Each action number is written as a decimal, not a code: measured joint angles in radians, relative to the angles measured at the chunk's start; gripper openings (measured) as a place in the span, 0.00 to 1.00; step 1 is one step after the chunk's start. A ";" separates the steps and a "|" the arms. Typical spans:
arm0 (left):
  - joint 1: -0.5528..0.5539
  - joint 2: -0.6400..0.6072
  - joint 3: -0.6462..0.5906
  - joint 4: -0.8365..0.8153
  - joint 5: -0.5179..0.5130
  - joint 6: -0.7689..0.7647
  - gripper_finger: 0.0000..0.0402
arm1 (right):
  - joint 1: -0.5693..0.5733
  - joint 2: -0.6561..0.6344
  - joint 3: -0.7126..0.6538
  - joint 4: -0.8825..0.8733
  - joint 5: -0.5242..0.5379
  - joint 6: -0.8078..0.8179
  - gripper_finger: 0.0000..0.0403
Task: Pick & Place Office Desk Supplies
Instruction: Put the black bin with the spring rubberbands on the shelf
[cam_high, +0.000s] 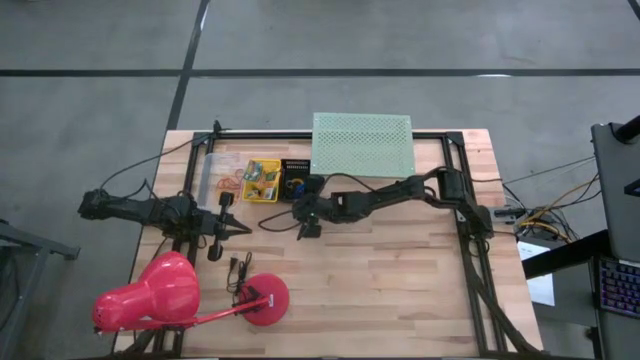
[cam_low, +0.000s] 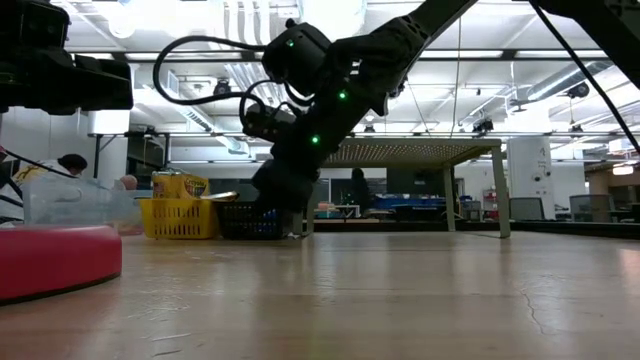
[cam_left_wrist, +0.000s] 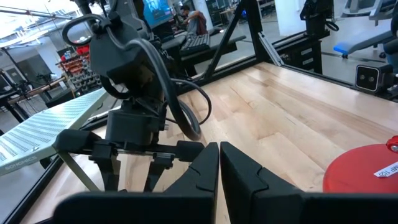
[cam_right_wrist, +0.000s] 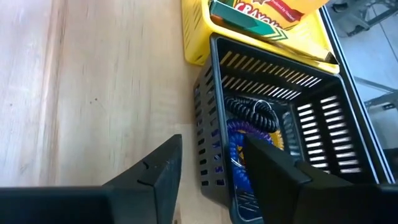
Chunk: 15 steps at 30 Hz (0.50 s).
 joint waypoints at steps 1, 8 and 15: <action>0.000 0.000 0.000 0.000 0.000 0.000 0.05 | 0.000 0.000 0.000 -0.001 0.000 0.000 0.40; 0.000 0.000 0.000 0.000 0.000 0.000 0.05 | -0.001 0.000 -0.001 -0.007 0.000 0.001 0.27; 0.000 0.000 0.000 0.000 0.000 0.000 0.05 | -0.002 0.000 -0.001 -0.007 0.017 0.004 0.13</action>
